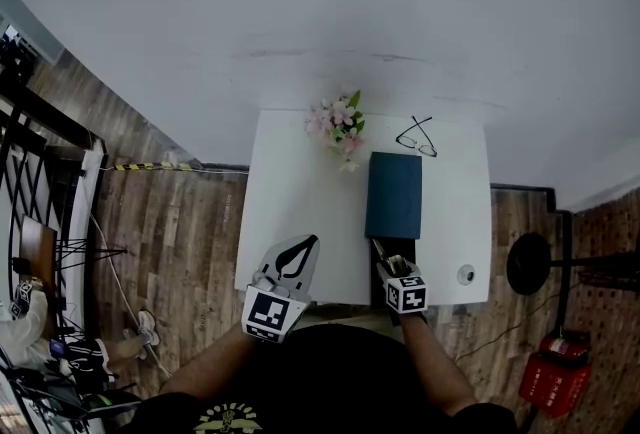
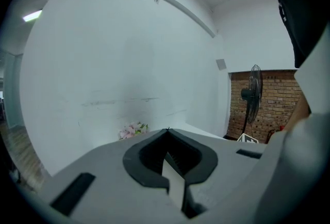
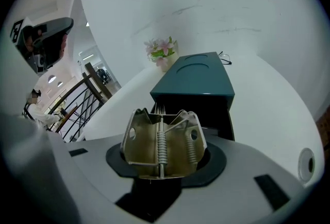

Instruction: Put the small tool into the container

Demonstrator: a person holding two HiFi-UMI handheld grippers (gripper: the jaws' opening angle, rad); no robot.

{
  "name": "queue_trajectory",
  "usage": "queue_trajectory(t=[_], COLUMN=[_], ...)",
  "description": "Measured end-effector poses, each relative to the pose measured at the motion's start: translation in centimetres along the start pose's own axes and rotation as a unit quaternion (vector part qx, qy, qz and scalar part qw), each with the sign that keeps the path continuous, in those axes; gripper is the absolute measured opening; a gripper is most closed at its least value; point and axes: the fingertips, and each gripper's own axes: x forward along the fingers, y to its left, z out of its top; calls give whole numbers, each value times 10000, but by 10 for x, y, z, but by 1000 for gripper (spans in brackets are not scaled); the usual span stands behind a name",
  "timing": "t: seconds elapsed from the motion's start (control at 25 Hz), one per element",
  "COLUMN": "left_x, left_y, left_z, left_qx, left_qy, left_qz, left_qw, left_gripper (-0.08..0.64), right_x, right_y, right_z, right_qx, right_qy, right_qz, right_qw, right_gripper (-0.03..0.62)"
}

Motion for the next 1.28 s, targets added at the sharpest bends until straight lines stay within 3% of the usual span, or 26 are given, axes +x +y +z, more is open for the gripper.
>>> queue_trajectory(t=[0.28,0.56,0.76,0.96,1.16,1.28], left_x=[-7,-7,-12,-9,-6,-3], left_y=[3,-3,-4,-4,-2,-6], left_z=[-4,3,10,18,30,33], left_qx=[123,166,178,227,-3,-94], left_qy=[32,29,-49,-149,-493,-488], left_qz=[89,-9,-60,-111,-35,-9], left_qw=[9999,9999,9998,9996,9988,9988], left_gripper=[6,6,6,6,6,6], right_x=[13,20,16,0,-30,-53], right_y=[-7,-7,0,4,-6,-15], right_z=[-9,-15,-16,-2,17,30], right_qx=[154,19,55,-118,-376,-362], right_qy=[182,315,427,287,-88,-374], right_qz=[-111,-179,-1,-8,-352,-505], right_qw=[9997,9993,9991,9995,9986,9974], right_gripper=[169,176,224,249,275,279])
